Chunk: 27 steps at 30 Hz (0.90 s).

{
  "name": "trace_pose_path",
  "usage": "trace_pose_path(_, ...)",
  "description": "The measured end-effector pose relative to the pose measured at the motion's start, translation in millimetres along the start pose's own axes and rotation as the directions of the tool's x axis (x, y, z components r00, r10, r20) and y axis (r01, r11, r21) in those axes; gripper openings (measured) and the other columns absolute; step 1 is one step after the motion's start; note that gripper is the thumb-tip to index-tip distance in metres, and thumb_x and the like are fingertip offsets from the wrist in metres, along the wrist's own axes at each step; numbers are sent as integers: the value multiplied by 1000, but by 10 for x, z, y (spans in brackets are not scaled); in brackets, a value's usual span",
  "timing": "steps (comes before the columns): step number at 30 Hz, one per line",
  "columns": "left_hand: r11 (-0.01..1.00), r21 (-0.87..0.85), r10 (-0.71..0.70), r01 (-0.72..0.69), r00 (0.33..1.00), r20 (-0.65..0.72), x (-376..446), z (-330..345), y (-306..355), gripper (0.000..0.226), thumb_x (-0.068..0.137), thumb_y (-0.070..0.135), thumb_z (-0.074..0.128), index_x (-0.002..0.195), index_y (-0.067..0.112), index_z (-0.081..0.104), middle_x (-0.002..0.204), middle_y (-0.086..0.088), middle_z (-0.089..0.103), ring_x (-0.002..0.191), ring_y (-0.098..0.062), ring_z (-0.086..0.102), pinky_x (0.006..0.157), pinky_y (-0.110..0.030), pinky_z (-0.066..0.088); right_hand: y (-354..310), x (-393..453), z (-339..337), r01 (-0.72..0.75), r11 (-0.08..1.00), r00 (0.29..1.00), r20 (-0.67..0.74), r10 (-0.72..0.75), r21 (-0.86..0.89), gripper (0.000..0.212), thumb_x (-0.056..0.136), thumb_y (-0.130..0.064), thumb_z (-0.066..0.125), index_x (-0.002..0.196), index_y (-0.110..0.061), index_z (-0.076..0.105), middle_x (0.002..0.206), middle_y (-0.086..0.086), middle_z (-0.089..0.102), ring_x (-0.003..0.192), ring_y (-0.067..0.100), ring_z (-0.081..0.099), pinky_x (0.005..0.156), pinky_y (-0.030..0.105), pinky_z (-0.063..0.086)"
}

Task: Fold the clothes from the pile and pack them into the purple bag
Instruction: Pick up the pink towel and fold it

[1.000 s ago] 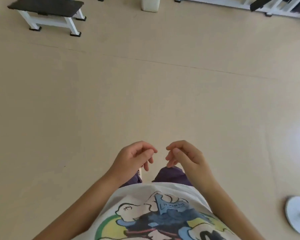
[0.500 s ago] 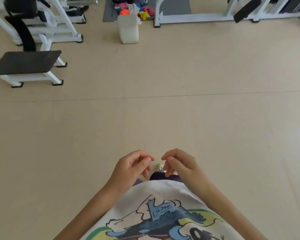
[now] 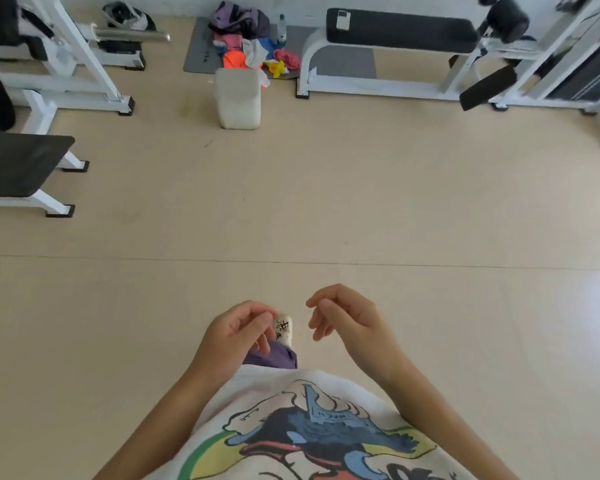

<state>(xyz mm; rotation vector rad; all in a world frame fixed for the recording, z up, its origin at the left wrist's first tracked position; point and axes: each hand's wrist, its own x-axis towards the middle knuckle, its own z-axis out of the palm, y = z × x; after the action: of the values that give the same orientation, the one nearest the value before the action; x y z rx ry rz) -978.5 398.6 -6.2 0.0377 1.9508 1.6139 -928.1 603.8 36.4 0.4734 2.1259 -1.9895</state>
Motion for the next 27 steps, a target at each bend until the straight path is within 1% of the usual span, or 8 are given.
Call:
trace_pose_path(3,999,17,49,-51,994,99,876,6,597,23,96,17,55,89,31,72,78,-5,69,65,-16,64,63,-20,51,-262,589,-393,-27,1000,999,-46,27,-2,22,96,-15,48,93,-21,69,79,8,69,71,23,65,66,32,54)
trace_pose_path(5,997,37,65,-72,986,155,1424,70,997,18,91,23,56,87,30,72,76,-4,69,63,-16,63,64,-20,50,-354,938,-667,-60,998,993,-103,59,-6,23,99,-10,47,94,-18,68,79,8,68,72,24,65,68,36,55)
trace_pose_path(8,993,32,105,-116,967,234,2238,209,1533,16,89,26,56,87,26,72,75,-2,68,63,-17,63,65,-22,49,-421,1472,-1087,-84,996,978,-189,90,41,22,99,-6,47,95,-13,68,78,9,69,71,27,65,70,33,55)
trace_pose_path(13,990,24,130,-138,969,211,3647,413,2119,16,91,22,56,90,17,71,74,-3,67,62,-18,62,64,-22,48,-479,2650,-1794,-115,987,957,-255,140,110,28,98,-3,48,88,-16,70,74,10,68,69,26,63,71,38,54)
trace_pose_path(16,993,36,103,-109,986,134,4394,477,2390,17,96,13,56,89,16,71,73,-2,67,61,-19,62,64,-24,48,-692,3527,-2238,-114,991,975,-182,125,68,25,99,-6,47,91,-15,69,75,6,68,71,24,63,69,31,54)
trace_pose_path(20,999,1,43,-43,999,31,5121,441,2782,17,90,24,56,86,23,72,74,-5,67,62,-19,62,62,-24,49,-1291,4659,-2686,-81,997,996,-39,81,2,25,100,-12,47,93,-21,69,80,6,69,74,24,66,70,32,55)
trace_pose_path(23,1000,0,4,-4,999,-53,5618,287,2984,24,98,12,54,87,24,73,75,-7,67,62,-19,62,63,-23,51,-1792,5493,-2809,-42,998,997,67,45,-38,24,99,-10,46,94,-17,68,79,7,69,71,23,65,68,28,52)
trace_pose_path(27,997,-74,-43,30,982,-184,6298,-30,3162,30,98,9,53,85,27,73,73,-5,68,60,-18,61,61,-22,50,-2392,6626,-2732,32,999,976,217,-23,-38,23,99,-4,45,95,-8,67,78,13,68,70,24,64,66,26,52)
